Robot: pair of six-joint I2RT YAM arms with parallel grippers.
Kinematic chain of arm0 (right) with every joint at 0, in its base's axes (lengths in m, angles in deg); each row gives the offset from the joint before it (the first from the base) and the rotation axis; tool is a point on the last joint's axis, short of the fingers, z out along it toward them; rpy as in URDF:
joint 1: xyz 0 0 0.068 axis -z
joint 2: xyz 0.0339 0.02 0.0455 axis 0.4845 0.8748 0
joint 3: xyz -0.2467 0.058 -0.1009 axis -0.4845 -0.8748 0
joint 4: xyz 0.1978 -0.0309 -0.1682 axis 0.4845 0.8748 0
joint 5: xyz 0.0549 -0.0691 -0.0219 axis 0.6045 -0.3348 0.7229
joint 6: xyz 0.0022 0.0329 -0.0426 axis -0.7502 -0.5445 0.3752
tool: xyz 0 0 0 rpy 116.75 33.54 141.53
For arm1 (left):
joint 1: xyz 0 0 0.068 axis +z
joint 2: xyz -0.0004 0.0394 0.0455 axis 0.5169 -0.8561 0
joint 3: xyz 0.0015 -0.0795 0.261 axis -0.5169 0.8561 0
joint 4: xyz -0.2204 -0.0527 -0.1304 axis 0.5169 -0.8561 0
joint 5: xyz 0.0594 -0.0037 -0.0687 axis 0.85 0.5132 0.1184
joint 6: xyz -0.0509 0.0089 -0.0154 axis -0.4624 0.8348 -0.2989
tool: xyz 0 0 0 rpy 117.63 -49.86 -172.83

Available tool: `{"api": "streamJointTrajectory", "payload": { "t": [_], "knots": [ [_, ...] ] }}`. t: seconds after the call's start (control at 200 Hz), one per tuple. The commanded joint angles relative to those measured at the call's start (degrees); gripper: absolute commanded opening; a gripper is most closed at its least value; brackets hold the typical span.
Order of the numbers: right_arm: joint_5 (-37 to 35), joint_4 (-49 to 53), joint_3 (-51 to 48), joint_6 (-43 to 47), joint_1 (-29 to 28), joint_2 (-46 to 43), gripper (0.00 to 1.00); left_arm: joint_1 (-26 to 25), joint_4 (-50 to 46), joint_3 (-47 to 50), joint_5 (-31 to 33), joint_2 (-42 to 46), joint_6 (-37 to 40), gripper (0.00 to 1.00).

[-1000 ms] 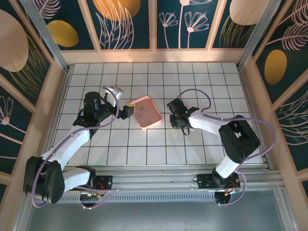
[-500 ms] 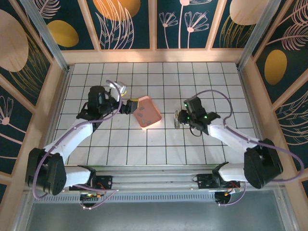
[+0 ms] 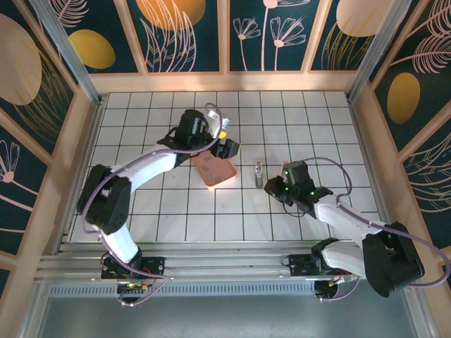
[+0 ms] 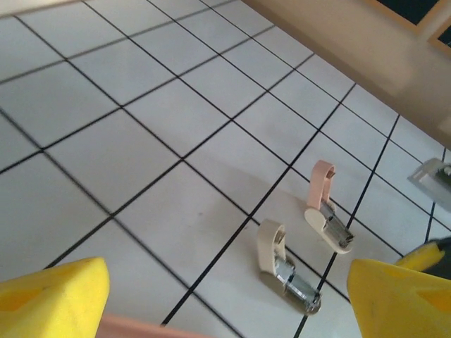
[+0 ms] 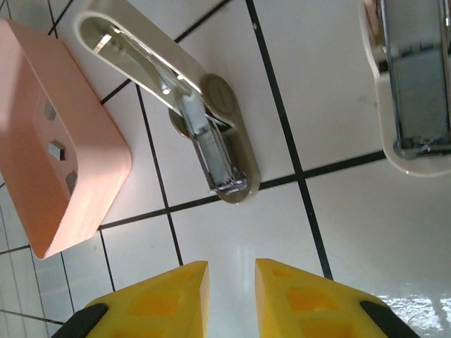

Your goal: Load the staples into the stapler

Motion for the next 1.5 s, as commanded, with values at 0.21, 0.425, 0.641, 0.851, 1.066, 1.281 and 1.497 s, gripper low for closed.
{"api": "streamJointTrajectory", "payload": {
  "t": [0.21,0.425,0.641,0.851,1.066,1.281,1.497],
  "knots": [
    [1.86,-7.51,-3.18,-6.83,0.0,1.62,0.24,-4.62,-5.57,-15.61,-5.61,-16.3,-3.46,0.83],
    [2.95,-11.17,-3.24,-7.63,-0.05,5.78,0.24,-6.15,-5.66,-20.5,-6.42,-22.63,-5.48,0.83],
    [3.23,-12.79,-3.58,-7.42,-0.16,8.12,0.23,-7.08,-5.57,-23.21,-8.49,-26.59,-5.97,0.81],
    [3.3,-13.32,-2.82,-6.33,-0.2,10.7,0.23,-7.24,-5.44,-23.95,-12.03,-28.28,-7.18,0.74],
    [2.33,-13.37,-2.62,-5.96,-0.61,12.5,0.22,-7.49,-5.22,-22.36,-14.28,-28.72,-6.1,0.7],
    [1.85,-13.24,-2.18,-5.21,-0.57,13.15,0.21,-7.64,-4.45,-21.01,-17.65,-27.57,-4.76,0.66],
    [0.93,-12.99,-1.66,-4.67,-0.64,13.91,0.21,-7.61,-3.08,-18.75,-20.58,-26.27,-4.0,0.64]
  ]
}}
